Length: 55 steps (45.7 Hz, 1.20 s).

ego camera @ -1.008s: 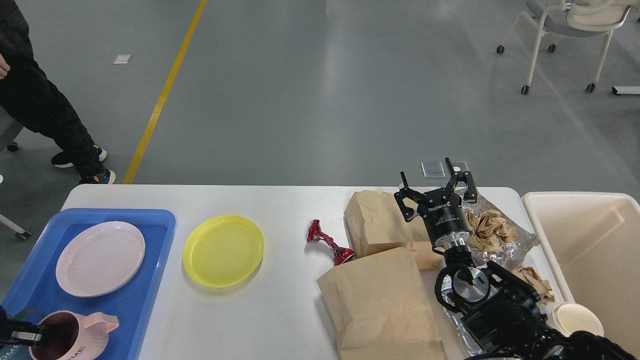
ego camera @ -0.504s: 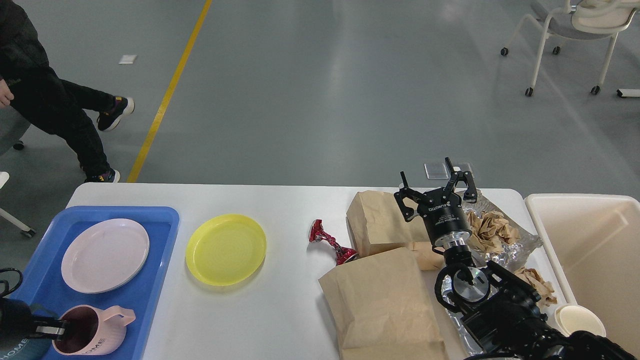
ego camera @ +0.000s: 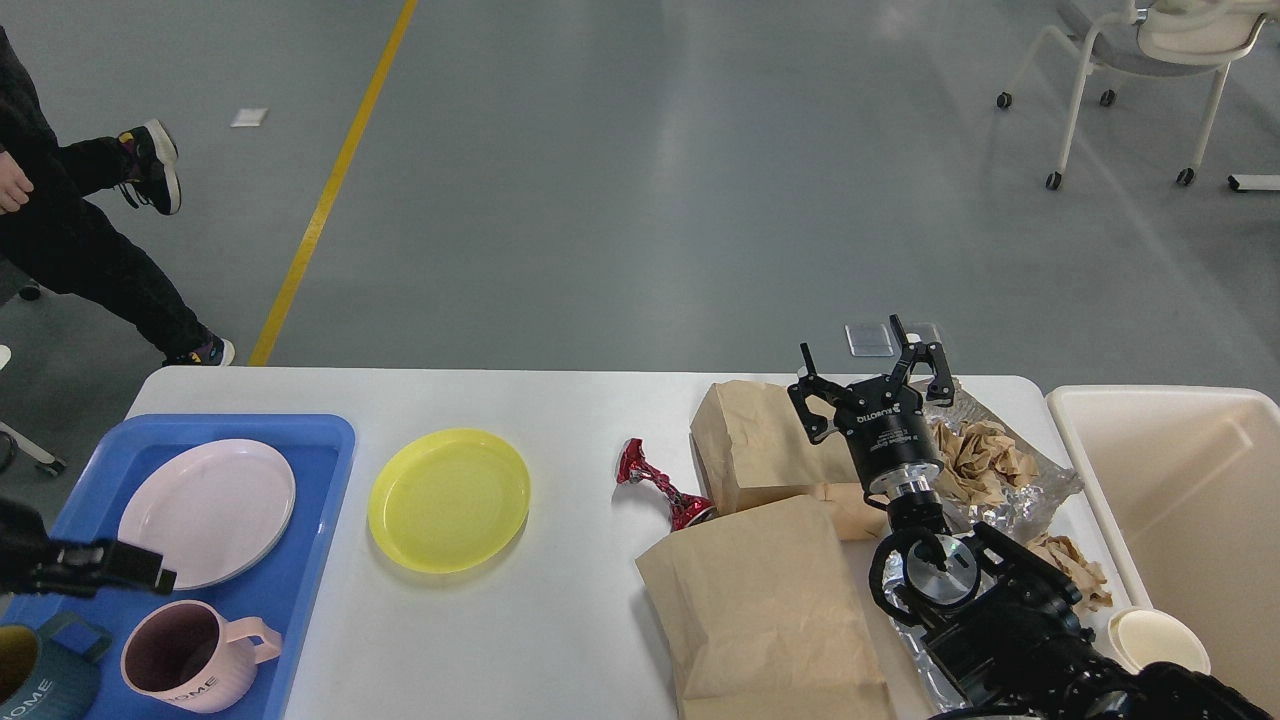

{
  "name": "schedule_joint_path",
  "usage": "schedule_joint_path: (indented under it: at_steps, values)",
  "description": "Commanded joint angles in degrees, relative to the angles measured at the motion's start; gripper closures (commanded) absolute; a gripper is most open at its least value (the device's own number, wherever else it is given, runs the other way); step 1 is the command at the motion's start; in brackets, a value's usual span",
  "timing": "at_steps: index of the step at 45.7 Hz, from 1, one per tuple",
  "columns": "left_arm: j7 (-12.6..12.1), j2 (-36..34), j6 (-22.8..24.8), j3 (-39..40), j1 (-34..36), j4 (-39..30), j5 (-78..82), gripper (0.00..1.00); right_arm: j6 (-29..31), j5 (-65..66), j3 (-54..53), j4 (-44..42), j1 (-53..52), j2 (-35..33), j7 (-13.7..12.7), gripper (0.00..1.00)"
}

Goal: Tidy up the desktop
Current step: 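Adjust the mug on the tray, then lift the left gripper away, then reach the left gripper to the yellow plate rim and grasp it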

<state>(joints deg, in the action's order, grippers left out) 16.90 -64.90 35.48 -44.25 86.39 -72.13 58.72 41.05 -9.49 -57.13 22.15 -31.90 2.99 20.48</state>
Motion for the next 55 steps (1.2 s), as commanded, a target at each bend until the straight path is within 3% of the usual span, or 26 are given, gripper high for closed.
schedule_joint_path:
  at_steps: [1, 8, 11, 16, 19, 25, 33, 40, 55]
  values:
    - [-1.52, -3.3, 18.54, 12.59, 11.85, 1.02, -0.19, 0.16, 0.0, 0.0, 0.0, -0.09, 0.0, 0.0, 0.0, 0.0]
    - [-7.05, -1.99, 19.52, 27.89, 21.71, 9.8, -2.9, 0.16, -0.09, 0.0, 0.0, -0.09, 0.0, 0.0, 0.0, 0.0]
    - [-10.73, 4.83, 19.52, 30.63, 23.03, 18.82, -7.28, 0.16, -0.09, 0.0, 0.0, -0.09, 0.0, 0.0, 0.0, 0.0]
    - [-11.98, 10.14, 19.52, 30.02, 22.33, 24.75, -9.33, 0.16, -0.09, 0.0, 0.0, -0.09, 0.0, 0.0, 0.0, 0.0]
    - [-11.98, 11.29, 19.52, 27.65, 20.58, 24.41, -9.59, 0.16, 0.0, 0.0, 0.0, -0.09, 0.0, 0.0, 0.0, 0.0]
    - [-12.42, 13.4, 19.52, 25.01, 10.31, 21.78, -12.49, 0.16, 0.0, 0.0, 0.0, 0.0, 0.0, 0.0, 0.0, 0.0]
    - [-14.09, 17.0, 3.74, 19.04, 0.28, 14.75, -15.39, 0.16, 0.0, 0.0, 0.0, 0.0, 0.0, 0.0, 0.0, 0.0]
    - [-16.2, 23.94, -10.33, 13.94, -7.63, 14.47, -19.69, 0.16, 0.0, 0.0, 0.0, 0.0, 0.0, 0.0, 0.0, 0.0]
    - [-22.53, 36.33, -25.01, 12.44, -17.3, 16.85, -25.5, 0.2, 0.09, 0.0, 0.0, 0.0, 0.0, 0.0, 0.0, 0.0]
